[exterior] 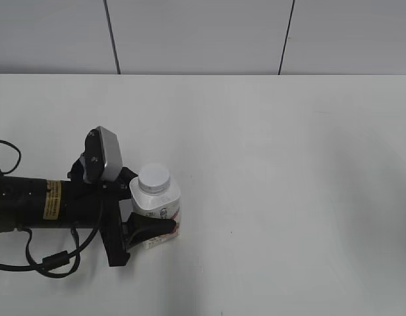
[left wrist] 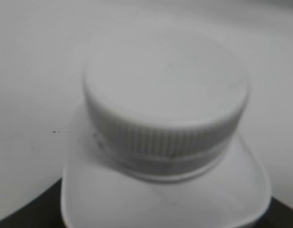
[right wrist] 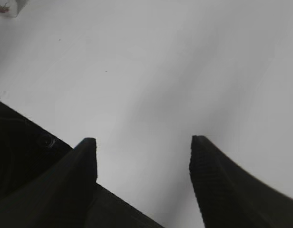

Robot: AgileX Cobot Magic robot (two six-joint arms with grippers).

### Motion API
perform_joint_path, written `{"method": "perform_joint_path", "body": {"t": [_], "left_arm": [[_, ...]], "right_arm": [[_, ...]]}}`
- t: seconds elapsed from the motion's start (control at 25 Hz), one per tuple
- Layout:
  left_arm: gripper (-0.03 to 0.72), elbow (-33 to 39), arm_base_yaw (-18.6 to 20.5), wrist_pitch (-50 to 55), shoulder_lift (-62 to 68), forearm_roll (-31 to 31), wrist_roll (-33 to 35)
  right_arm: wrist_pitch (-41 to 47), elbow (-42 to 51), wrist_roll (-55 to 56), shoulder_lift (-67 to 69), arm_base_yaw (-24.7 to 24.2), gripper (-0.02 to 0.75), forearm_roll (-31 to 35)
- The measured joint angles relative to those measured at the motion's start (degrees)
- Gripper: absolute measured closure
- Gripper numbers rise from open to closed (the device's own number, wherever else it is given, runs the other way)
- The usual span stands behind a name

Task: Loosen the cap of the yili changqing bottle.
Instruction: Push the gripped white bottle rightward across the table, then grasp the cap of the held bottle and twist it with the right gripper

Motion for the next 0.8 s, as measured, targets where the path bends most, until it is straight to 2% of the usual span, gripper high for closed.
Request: {"method": "perform_joint_path", "body": {"t": [0.44, 0.8], "left_arm": [[0.239, -0.54, -0.06, -1.88, 1.89, 1.65, -0.39], [0.24, -0.66, -0.06, -4.71, 3.55, 1.59, 0.18]], "right_arm": [[2.29, -14.6, -1.85, 23.02, 16.52, 0.247, -0.62], [2.74, -26.21, -4.04, 36.78, 26.33, 0.247, -0.8]]}}
